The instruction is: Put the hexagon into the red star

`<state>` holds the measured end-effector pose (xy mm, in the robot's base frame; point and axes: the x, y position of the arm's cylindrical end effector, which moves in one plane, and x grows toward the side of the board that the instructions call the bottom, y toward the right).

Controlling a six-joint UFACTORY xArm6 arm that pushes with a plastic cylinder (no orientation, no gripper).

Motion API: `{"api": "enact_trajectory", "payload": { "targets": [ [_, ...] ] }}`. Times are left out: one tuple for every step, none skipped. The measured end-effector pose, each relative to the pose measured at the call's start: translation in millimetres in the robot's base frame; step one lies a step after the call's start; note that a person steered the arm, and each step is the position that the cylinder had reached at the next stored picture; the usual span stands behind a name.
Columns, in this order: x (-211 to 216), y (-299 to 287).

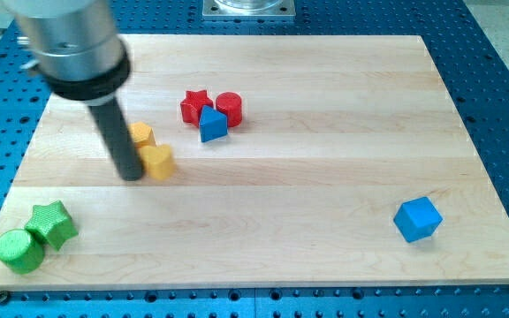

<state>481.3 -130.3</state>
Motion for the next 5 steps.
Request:
{"api": "enact_trajectory", "payload": {
  "targets": [
    [1.6, 29.2],
    [-1.3, -40.3],
    [-30.7, -51.3],
    [-34.9, 18.9],
    [-37.9, 27.0]
  ]
}}
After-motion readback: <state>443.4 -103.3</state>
